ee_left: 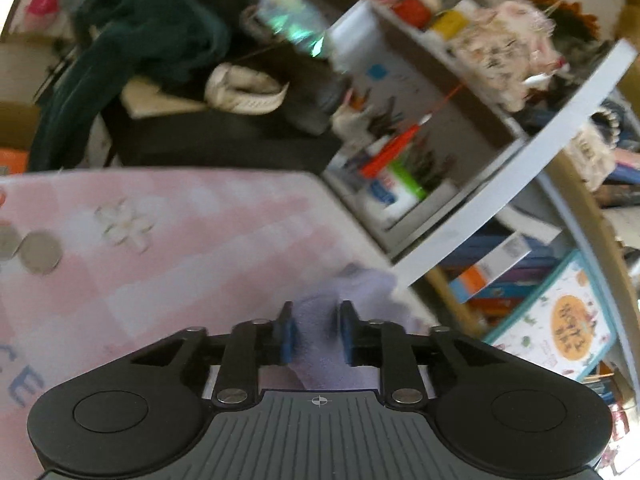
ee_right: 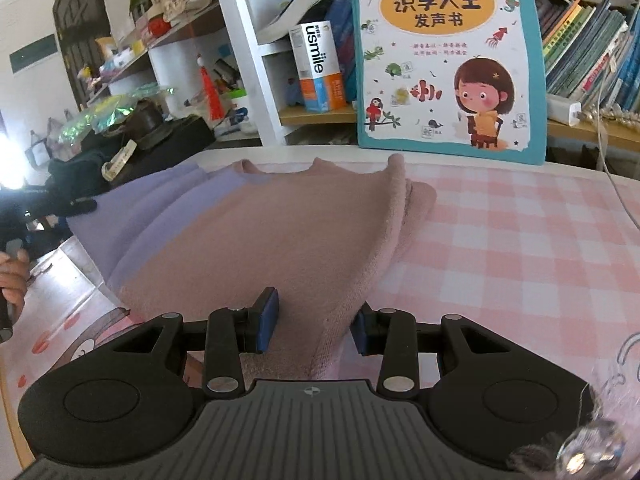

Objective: Fold clothes

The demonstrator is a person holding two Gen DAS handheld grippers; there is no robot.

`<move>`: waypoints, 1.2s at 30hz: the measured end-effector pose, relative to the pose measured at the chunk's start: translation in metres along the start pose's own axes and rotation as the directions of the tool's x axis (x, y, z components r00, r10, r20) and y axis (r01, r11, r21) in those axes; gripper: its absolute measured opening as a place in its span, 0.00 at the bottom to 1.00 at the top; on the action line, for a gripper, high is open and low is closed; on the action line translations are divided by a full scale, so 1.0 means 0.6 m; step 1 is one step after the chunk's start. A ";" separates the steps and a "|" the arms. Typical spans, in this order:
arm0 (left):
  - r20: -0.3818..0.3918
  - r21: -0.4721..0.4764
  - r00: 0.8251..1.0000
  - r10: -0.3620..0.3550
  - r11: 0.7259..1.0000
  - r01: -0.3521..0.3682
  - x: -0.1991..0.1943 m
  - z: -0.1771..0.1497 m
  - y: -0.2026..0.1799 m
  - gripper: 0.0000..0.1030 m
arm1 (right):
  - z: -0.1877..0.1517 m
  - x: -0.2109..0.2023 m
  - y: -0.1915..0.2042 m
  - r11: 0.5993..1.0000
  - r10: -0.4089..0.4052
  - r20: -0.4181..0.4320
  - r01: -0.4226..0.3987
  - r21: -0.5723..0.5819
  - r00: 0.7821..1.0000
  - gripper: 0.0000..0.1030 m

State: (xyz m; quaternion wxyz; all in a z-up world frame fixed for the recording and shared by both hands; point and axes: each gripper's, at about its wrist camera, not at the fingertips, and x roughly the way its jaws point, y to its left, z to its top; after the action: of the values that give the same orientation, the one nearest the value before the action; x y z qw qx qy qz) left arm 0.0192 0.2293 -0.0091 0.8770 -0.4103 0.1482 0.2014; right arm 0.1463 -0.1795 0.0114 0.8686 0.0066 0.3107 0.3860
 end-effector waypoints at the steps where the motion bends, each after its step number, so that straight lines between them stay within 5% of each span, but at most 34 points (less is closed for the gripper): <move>1: -0.001 0.011 1.000 0.006 1.000 -0.006 0.002 -0.006 0.000 0.32 | 0.000 0.000 -0.002 1.000 0.005 -0.001 -0.005 0.007 1.000 0.34; 15: 0.022 0.035 1.000 0.005 0.999 -0.006 0.003 -0.033 0.002 0.44 | -0.002 -0.002 -0.013 0.998 0.040 -0.004 -0.040 0.048 0.999 0.36; 20: 0.011 0.025 1.000 -0.011 1.000 0.011 -0.001 -0.030 0.008 0.44 | -0.004 -0.014 -0.017 0.997 0.068 -0.033 -0.069 -0.030 0.997 0.38; 31: -0.084 -0.133 0.996 -0.031 0.991 0.020 -0.012 -0.044 0.001 0.44 | -0.014 -0.023 -0.006 0.989 0.057 -0.056 -0.064 -0.132 0.997 0.40; 36: -0.046 -0.155 0.999 0.024 0.987 -0.031 0.004 -0.048 -0.005 0.22 | -0.015 -0.023 -0.006 0.990 0.059 -0.051 -0.065 -0.128 0.997 0.40</move>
State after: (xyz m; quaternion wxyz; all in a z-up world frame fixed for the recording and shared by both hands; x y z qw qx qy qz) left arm 0.0197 0.2057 -0.0260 0.8359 -0.4799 0.1571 0.2153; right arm 0.1368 -0.1937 0.0106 0.8471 -0.0492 0.3049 0.4324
